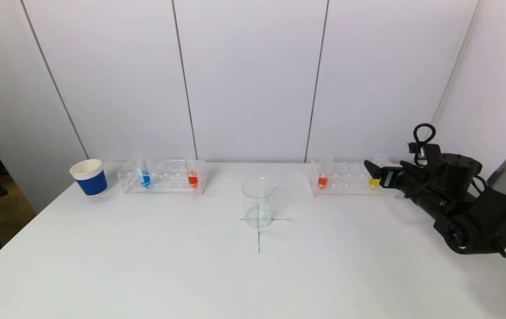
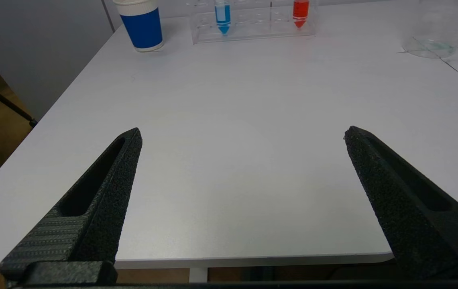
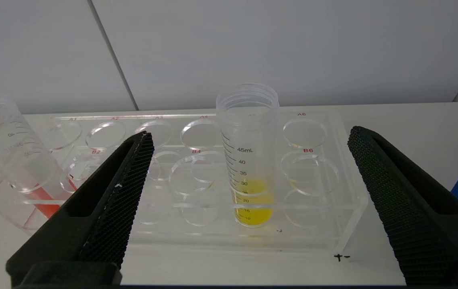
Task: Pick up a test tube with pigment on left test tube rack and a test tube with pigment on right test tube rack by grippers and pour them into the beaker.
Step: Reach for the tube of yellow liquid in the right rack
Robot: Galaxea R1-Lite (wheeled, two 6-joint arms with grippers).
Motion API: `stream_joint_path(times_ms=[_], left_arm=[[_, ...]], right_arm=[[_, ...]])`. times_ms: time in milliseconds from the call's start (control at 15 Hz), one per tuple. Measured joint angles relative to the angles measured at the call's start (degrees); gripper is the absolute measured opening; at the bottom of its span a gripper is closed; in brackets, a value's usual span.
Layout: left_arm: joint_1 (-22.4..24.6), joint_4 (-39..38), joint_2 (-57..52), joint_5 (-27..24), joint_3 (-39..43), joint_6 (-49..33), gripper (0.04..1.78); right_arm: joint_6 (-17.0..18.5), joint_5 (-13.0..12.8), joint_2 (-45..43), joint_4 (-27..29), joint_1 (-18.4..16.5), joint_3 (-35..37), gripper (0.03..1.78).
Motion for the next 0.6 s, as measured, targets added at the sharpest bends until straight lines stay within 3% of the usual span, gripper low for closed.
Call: stream_joint_path(times_ms=[600], left_arm=[[0.0,0.0,0.0,0.0,0.0,0.0,1.76]], right_arm=[[-0.1,-0.6,2.3,0.2,0.0,-3.4,1.76]])
